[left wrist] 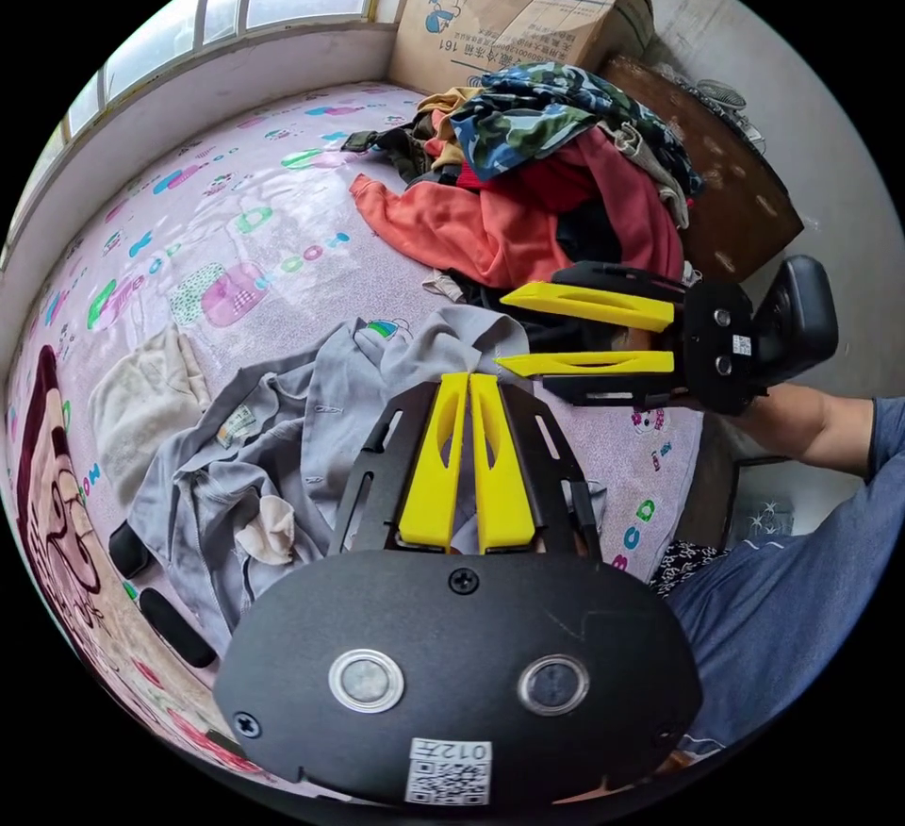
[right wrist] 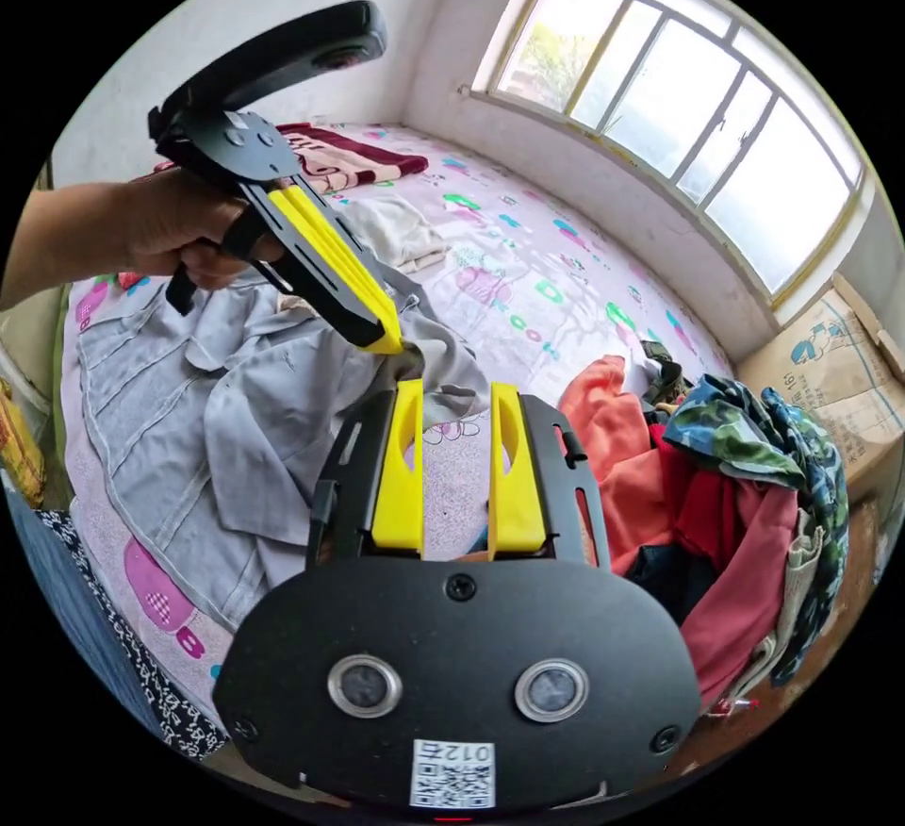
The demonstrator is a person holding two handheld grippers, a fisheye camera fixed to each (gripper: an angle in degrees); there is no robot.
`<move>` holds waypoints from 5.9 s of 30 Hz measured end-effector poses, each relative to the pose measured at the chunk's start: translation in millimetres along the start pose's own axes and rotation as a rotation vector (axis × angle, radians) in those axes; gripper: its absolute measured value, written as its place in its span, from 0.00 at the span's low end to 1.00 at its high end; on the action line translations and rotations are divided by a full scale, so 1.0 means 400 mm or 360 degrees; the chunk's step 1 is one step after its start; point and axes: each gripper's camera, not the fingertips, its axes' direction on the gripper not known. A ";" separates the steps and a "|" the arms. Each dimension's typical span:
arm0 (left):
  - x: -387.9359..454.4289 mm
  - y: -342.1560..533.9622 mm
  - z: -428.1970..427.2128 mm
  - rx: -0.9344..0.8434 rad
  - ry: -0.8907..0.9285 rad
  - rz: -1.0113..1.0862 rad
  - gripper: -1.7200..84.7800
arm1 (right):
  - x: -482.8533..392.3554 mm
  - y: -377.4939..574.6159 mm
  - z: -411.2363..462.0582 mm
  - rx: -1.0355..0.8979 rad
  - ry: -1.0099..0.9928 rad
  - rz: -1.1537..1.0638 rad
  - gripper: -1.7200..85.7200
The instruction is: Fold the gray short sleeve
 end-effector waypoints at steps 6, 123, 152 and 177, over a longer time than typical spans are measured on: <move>-0.025 0.051 0.004 0.0014 0.0036 0.0005 0.02 | 0.131 -0.014 0.135 -0.0127 0.0004 -0.0042 0.05; 0.583 0.436 0.680 -0.0785 0.0189 0.0445 0.02 | -0.147 0.431 -0.284 -0.0615 -0.1429 -0.0549 0.10; 0.781 0.381 0.766 -0.0733 0.0126 0.0456 0.02 | -0.179 0.763 -0.610 -0.0440 -0.0601 0.0046 0.05; 0.704 0.354 0.787 -0.0756 0.0076 0.0164 0.02 | -0.042 0.632 -0.345 -0.0610 -0.1542 -0.0802 0.04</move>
